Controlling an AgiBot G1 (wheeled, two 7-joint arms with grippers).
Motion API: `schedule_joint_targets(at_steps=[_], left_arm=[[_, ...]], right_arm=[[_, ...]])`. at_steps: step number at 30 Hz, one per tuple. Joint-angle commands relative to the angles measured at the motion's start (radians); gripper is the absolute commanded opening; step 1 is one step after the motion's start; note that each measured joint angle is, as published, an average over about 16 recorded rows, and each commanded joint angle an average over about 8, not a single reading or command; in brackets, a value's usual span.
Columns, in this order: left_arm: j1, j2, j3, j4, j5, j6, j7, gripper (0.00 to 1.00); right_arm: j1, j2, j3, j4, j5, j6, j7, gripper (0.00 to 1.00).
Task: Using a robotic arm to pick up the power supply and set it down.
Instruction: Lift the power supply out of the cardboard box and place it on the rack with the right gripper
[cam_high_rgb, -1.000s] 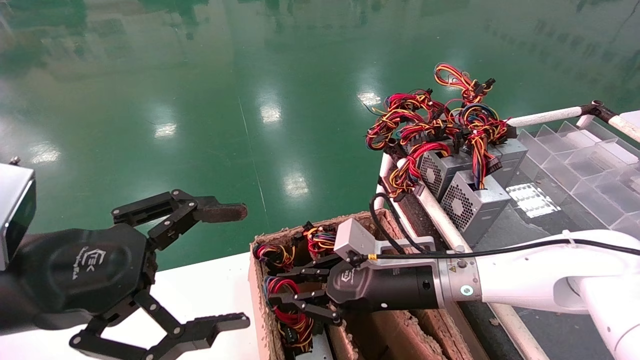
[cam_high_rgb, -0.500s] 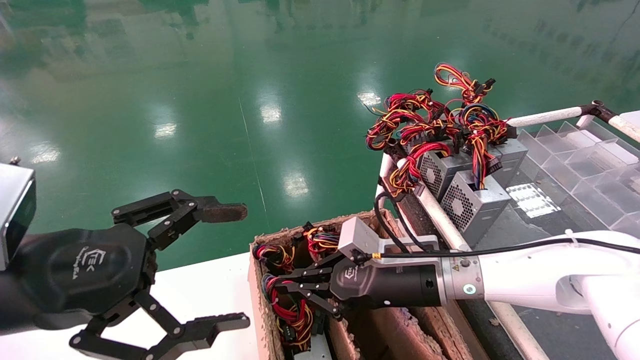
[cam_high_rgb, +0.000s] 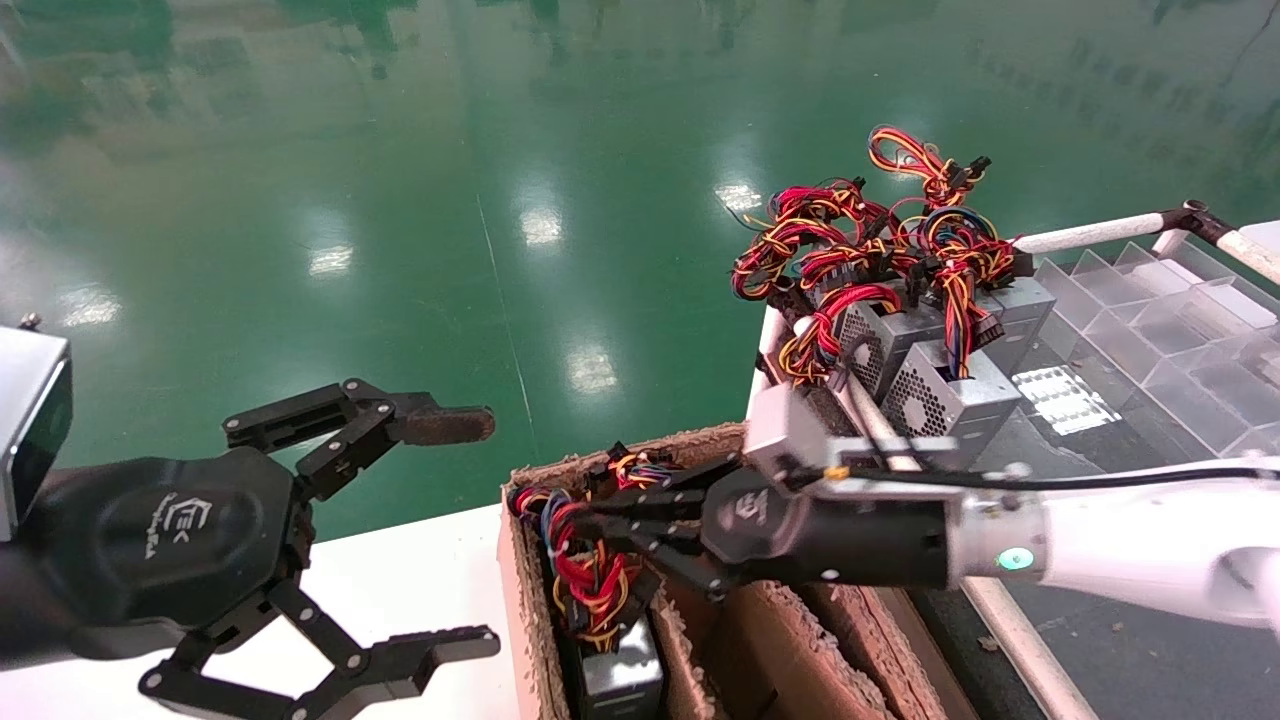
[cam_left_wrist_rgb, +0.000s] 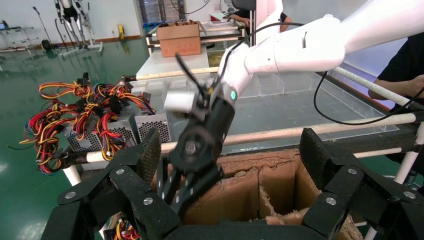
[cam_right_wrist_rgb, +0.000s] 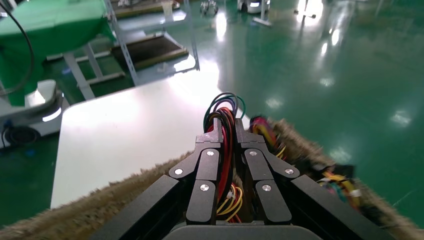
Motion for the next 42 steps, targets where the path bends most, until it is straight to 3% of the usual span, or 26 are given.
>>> schedule_joint_targets(at_steps=[1,11,22,30,42], left_arm=[[0.0,0.0,0.0,0.0,0.0,0.0,0.0,1.0],[0.0,0.0,0.001,0.0,-0.001,0.0,0.0,1.0],[0.0,-0.001,0.001,0.0,-0.001,-0.001,0.001,1.0],[0.0,-0.001,0.002,0.0,-0.001,-0.001,0.001,1.0],[-0.001,-0.001,0.003,0.0,-0.002,-0.001,0.001,1.0]], right_arm=[[-0.004,0.021,0.011,0.032,0.02,-0.01,0.018,0.0],[-0.051,0.164,0.085,0.304,0.155,0.023,0.186,0.0],[-0.065,0.335,0.202,0.516,0.259,0.136,0.287,0.0],[-0.038,0.435,0.256,0.536,0.273,0.171,0.294,0.0],[0.023,0.615,0.315,0.436,0.271,0.119,0.264,0.0]])
